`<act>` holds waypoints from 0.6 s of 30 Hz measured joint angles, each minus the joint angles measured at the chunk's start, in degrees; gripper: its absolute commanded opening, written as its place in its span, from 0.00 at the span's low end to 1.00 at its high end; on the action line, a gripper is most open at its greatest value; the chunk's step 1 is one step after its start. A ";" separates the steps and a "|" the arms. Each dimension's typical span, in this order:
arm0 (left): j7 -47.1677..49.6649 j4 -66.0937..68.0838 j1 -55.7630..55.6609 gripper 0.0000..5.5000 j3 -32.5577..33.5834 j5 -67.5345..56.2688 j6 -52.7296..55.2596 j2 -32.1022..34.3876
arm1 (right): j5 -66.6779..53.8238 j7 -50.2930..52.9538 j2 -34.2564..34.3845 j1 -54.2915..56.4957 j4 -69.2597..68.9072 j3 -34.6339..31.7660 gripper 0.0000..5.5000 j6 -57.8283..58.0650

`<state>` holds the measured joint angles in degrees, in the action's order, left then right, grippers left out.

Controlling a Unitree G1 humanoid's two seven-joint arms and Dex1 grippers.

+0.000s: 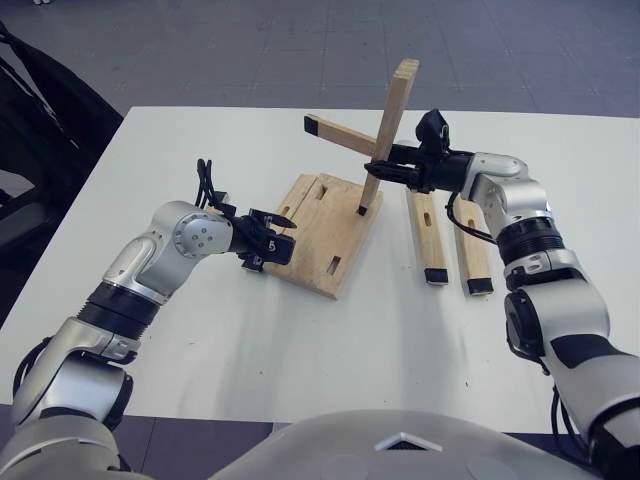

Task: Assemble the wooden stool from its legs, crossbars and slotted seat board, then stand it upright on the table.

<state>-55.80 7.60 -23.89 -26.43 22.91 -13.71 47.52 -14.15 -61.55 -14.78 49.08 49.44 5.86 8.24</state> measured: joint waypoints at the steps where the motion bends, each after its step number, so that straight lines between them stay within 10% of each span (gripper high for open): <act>1: 0.01 -0.02 0.10 0.50 0.09 0.00 0.16 -0.07 | 0.53 0.51 0.38 0.15 0.98 0.01 0.37 -1.16; 18: 0.24 -2.17 1.77 0.50 1.24 0.41 2.80 -1.35 | 5.89 -0.40 0.25 -3.15 4.82 3.21 0.37 -15.78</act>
<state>-55.57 5.44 -22.12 -25.19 23.32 -10.91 46.17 -8.25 -61.96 -14.53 45.94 54.25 9.07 -7.54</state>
